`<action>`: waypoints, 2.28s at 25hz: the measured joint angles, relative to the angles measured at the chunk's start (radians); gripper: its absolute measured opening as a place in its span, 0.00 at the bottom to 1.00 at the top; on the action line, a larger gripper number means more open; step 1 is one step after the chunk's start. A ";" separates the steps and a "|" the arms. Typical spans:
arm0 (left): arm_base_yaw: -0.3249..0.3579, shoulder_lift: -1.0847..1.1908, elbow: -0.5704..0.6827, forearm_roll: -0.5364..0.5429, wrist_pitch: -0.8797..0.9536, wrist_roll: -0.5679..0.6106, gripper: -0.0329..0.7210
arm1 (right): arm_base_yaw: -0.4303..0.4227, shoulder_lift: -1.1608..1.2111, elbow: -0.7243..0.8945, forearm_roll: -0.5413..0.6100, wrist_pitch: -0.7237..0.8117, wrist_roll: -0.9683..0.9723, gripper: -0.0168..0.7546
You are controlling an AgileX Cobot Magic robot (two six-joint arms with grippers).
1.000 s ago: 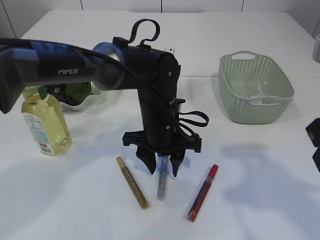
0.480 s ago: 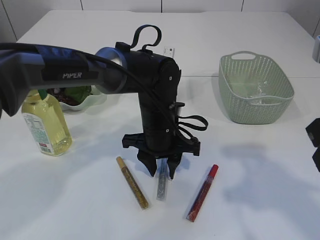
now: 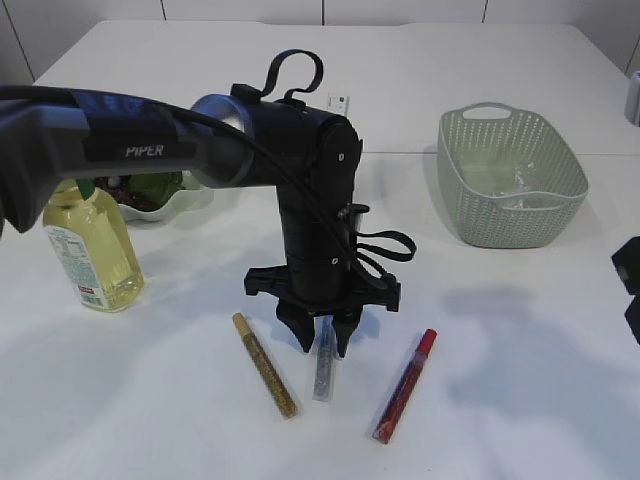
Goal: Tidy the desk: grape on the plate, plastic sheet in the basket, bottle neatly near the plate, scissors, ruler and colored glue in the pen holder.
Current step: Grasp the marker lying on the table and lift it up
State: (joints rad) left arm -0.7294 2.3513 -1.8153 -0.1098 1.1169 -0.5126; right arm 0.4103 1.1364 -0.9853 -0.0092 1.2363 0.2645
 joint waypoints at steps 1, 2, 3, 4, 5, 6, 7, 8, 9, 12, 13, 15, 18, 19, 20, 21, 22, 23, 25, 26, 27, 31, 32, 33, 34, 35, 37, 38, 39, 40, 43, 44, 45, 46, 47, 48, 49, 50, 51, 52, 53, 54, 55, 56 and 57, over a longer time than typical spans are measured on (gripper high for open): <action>0.000 0.000 0.000 0.000 0.000 0.000 0.43 | 0.000 0.000 0.000 0.000 0.000 0.000 0.35; 0.000 0.000 0.000 0.000 0.000 0.000 0.43 | 0.000 0.000 0.000 0.000 0.000 0.000 0.35; 0.000 0.000 0.000 0.000 0.000 0.000 0.43 | 0.000 0.000 0.000 0.000 0.000 0.000 0.35; 0.000 0.000 0.000 0.000 0.000 0.000 0.42 | 0.000 0.000 0.000 0.000 0.000 0.000 0.35; 0.000 0.000 0.000 0.000 0.000 0.000 0.42 | 0.000 0.000 0.000 0.000 0.000 0.000 0.35; 0.000 0.002 0.000 0.000 -0.002 0.000 0.41 | 0.000 0.000 0.000 0.000 0.000 0.000 0.35; 0.000 0.001 0.000 0.000 -0.002 0.000 0.41 | 0.000 0.000 0.000 0.000 0.000 0.000 0.35; 0.000 0.001 0.000 0.000 -0.004 0.000 0.40 | 0.000 0.000 0.000 0.000 0.000 0.000 0.35; 0.000 0.001 0.000 0.000 -0.005 0.000 0.40 | 0.000 0.000 0.000 0.000 0.000 0.000 0.35; 0.000 0.001 0.000 0.000 -0.008 0.000 0.40 | 0.000 0.000 0.000 0.000 0.000 -0.002 0.35; 0.000 0.002 0.000 0.000 -0.010 0.000 0.40 | 0.000 0.000 0.000 0.000 0.000 -0.002 0.35; 0.000 0.009 0.000 0.000 -0.012 0.000 0.40 | 0.000 0.000 0.000 0.000 0.000 -0.002 0.35; 0.000 0.017 0.000 0.000 -0.012 0.000 0.40 | 0.000 0.000 0.000 0.000 0.000 -0.002 0.35; 0.000 0.017 0.000 0.000 -0.014 0.000 0.40 | 0.000 0.000 0.000 0.000 0.000 -0.002 0.35; 0.000 0.017 -0.002 0.000 -0.014 0.000 0.40 | 0.000 0.000 0.000 0.000 0.000 -0.002 0.35; 0.000 0.018 -0.003 0.000 -0.014 0.000 0.39 | 0.000 0.000 0.000 0.000 0.000 -0.002 0.35; 0.000 0.020 -0.005 0.000 -0.014 0.000 0.39 | 0.000 0.000 0.000 0.000 0.000 -0.002 0.35; 0.000 0.020 -0.005 0.000 -0.014 0.000 0.37 | 0.000 0.000 0.000 0.000 0.000 -0.002 0.35; 0.000 0.020 -0.005 0.000 -0.014 0.006 0.34 | 0.000 0.000 0.000 0.000 0.000 -0.002 0.35; 0.000 0.020 -0.005 0.000 -0.015 0.008 0.32 | 0.000 0.000 0.000 0.000 0.000 -0.002 0.35; 0.000 0.020 -0.005 0.002 -0.015 0.010 0.30 | 0.000 0.000 0.000 0.000 0.000 -0.002 0.35; 0.000 0.020 -0.005 0.012 -0.015 0.014 0.21 | 0.000 0.000 0.000 0.000 0.000 -0.002 0.35; 0.000 0.020 -0.005 0.016 -0.015 0.014 0.20 | 0.000 0.000 0.000 0.000 0.000 -0.002 0.35; 0.000 0.020 -0.005 0.018 -0.015 0.016 0.19 | 0.000 0.000 0.000 0.000 0.000 -0.002 0.35; 0.000 0.020 -0.006 0.021 -0.015 0.018 0.18 | 0.000 0.000 0.000 0.000 0.000 -0.002 0.35; 0.000 0.020 -0.006 0.025 -0.015 0.025 0.18 | 0.000 0.000 0.000 0.000 0.000 -0.002 0.35; 0.000 0.020 -0.006 0.029 -0.015 0.042 0.18 | 0.000 0.000 0.000 0.000 0.000 -0.002 0.35; 0.000 0.020 -0.006 0.030 -0.015 0.049 0.18 | 0.000 0.000 0.000 0.000 0.000 -0.002 0.35; 0.000 0.020 -0.006 0.031 -0.013 0.056 0.18 | 0.000 0.000 0.000 0.000 0.000 -0.002 0.35; 0.000 0.020 -0.006 0.035 -0.009 0.063 0.18 | 0.000 0.000 0.000 0.000 0.000 -0.002 0.35; -0.002 0.008 -0.006 0.072 0.002 0.071 0.18 | 0.000 0.000 0.000 0.000 0.000 -0.002 0.35; -0.004 -0.005 -0.006 0.088 0.006 0.074 0.18 | 0.000 0.000 0.000 0.000 0.000 -0.002 0.35; -0.004 -0.020 -0.006 0.102 0.015 0.075 0.18 | 0.000 0.000 0.000 0.000 0.000 -0.002 0.35; -0.006 -0.034 -0.006 0.110 0.022 0.075 0.18 | 0.000 0.000 0.000 0.000 0.000 -0.002 0.35; -0.008 -0.051 -0.006 0.124 0.027 0.075 0.18 | 0.000 0.000 0.000 0.000 0.000 -0.002 0.35; -0.010 -0.067 -0.006 0.138 0.028 0.075 0.18 | 0.000 0.000 0.000 0.000 0.000 -0.002 0.35; -0.014 -0.082 -0.006 0.153 0.029 0.075 0.18 | 0.000 0.000 0.000 0.000 0.000 -0.002 0.35; -0.021 -0.094 -0.006 0.166 0.029 0.075 0.17 | 0.000 0.000 0.000 0.000 0.000 -0.002 0.35; -0.028 -0.109 -0.006 0.177 0.027 0.075 0.17 | 0.000 0.000 0.000 0.000 0.000 -0.002 0.35; -0.037 -0.124 -0.006 0.188 0.021 0.075 0.17 | 0.000 0.000 0.000 -0.002 0.000 -0.002 0.35; -0.048 -0.137 -0.006 0.197 0.014 0.073 0.17 | 0.000 0.000 0.000 -0.002 0.000 -0.002 0.35; -0.060 -0.153 -0.006 0.208 0.002 0.065 0.17 | 0.000 0.000 0.000 -0.002 0.000 -0.002 0.35; -0.071 -0.168 -0.006 0.225 -0.010 0.050 0.17 | 0.000 0.000 0.000 -0.003 0.000 -0.002 0.35; -0.083 -0.183 0.000 0.254 -0.029 0.026 0.17 | 0.000 0.000 0.000 -0.006 0.000 -0.002 0.35; -0.095 -0.197 0.011 0.285 -0.054 0.002 0.17 | 0.000 0.000 0.000 -0.006 0.000 -0.002 0.35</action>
State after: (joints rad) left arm -0.8242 2.1548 -1.8044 0.1749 1.0631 -0.5105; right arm 0.4103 1.1364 -0.9853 -0.0149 1.2363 0.2626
